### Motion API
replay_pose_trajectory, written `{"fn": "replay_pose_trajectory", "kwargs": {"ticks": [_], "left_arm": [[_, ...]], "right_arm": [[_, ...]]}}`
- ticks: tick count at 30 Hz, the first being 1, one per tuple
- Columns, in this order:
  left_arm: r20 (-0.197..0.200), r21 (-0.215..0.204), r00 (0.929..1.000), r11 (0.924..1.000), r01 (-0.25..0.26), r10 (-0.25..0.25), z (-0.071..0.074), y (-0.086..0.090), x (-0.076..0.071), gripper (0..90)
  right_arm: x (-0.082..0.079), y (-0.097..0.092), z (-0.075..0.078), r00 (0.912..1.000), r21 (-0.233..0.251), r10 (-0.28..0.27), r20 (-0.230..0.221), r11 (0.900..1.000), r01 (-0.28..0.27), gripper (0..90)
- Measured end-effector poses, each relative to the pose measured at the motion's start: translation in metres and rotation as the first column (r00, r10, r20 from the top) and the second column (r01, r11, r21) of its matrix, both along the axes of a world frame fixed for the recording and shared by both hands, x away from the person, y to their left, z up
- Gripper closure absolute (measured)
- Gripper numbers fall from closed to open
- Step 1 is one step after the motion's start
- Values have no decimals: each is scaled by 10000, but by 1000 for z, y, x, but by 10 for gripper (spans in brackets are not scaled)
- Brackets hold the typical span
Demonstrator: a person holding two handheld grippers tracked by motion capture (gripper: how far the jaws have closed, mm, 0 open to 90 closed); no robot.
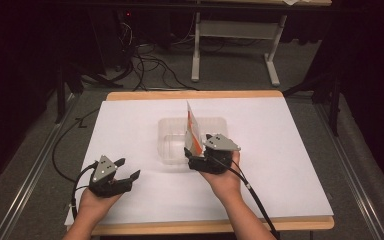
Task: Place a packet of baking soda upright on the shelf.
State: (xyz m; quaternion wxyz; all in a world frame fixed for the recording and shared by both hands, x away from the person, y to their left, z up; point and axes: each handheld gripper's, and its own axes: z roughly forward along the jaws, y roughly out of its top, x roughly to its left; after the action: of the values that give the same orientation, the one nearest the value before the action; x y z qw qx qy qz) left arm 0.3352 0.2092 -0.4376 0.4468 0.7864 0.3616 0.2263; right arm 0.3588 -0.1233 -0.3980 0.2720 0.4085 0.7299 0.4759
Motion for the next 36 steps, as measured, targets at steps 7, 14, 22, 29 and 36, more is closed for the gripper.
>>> {"fn": "replay_pose_trajectory", "kwargs": {"ticks": [7,14,22,29,36], "left_arm": [[-26,41,10000,10000,-33,33,-1,0,0,319],[-34,73,10000,9999,-89,90,-1,0,0,319],[-90,60,9997,9997,-248,249,-2,2,0,318],[-261,310,9995,9994,-143,151,-5,-4,2,315],[-441,718,9990,9974,86,-54,-11,-12,2,293]], "right_arm": [[-29,-23,5,9992,83,391,15,9992,-391,160],[-46,-68,9,9999,112,-134,47,9998,134,168],[-56,-137,2,9899,-76,-1399,-234,9902,1398,199],[-60,-187,-31,9679,-127,-2228,-1160,9748,2229,226],[-56,-195,-37,9577,-199,-2450,-1509,9694,2448,253]]}}
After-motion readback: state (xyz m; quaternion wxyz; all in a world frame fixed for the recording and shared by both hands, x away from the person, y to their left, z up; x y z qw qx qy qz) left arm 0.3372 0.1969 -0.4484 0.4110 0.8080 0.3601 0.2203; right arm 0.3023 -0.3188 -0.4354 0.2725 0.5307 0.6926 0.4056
